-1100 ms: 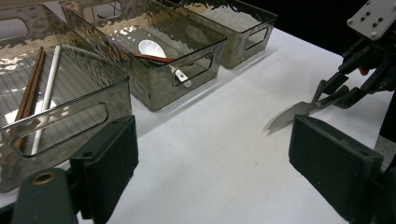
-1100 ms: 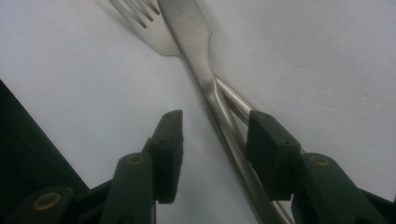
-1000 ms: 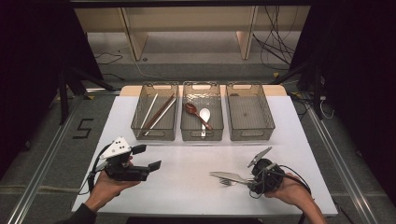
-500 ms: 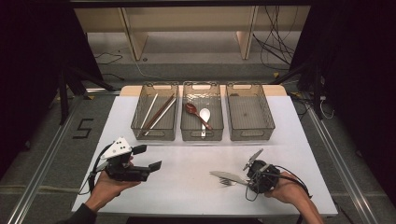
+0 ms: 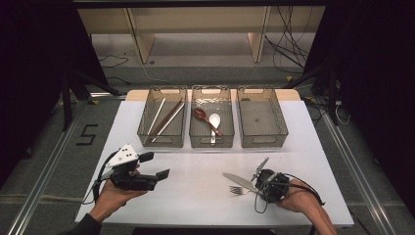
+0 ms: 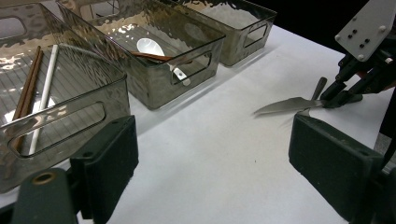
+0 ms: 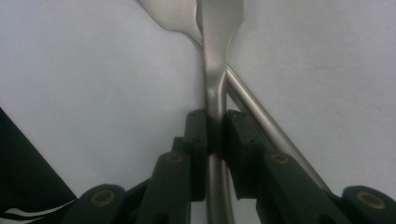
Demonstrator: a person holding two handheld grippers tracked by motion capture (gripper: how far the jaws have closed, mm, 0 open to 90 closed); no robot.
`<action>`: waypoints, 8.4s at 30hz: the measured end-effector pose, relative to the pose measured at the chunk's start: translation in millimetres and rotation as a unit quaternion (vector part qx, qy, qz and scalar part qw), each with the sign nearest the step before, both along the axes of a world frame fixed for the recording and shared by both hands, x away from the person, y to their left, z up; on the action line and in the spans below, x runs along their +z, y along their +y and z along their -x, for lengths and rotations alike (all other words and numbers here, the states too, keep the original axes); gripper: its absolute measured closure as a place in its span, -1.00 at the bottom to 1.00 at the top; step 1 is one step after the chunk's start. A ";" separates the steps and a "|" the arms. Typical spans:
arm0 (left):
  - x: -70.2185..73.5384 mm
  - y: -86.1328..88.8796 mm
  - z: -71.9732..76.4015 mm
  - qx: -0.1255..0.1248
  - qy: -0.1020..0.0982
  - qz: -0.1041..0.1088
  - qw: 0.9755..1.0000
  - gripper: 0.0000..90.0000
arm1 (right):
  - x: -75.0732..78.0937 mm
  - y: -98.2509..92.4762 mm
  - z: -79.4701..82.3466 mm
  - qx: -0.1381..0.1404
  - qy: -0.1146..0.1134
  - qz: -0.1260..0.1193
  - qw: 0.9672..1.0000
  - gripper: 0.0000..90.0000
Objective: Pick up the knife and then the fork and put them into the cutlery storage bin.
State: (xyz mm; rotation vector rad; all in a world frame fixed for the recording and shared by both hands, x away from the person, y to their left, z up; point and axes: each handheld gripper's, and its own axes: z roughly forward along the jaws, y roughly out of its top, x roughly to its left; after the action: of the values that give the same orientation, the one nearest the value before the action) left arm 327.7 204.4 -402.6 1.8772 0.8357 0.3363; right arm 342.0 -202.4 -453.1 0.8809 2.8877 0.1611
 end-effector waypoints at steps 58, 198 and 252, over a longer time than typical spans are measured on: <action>0.7 1.6 -0.2 0.007 -0.001 0.002 1.000 -0.67 | 31.0 -34.2 -18.7 -0.111 -0.024 -0.223 0.968 0.81; 2.1 4.3 0.6 0.013 -0.008 0.017 1.000 -0.67 | 90.8 -36.0 -192.3 -0.317 -0.127 -0.263 0.903 0.10; 2.1 4.4 2.0 0.011 -0.009 0.012 1.000 -0.67 | 77.6 -22.6 -55.3 -0.116 -0.101 -0.269 0.951 -0.39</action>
State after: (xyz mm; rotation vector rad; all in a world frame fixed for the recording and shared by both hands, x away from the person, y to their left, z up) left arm 325.7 208.8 -400.5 1.8410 0.8466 0.3545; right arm 397.3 -225.1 -375.5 1.1901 2.5496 0.9847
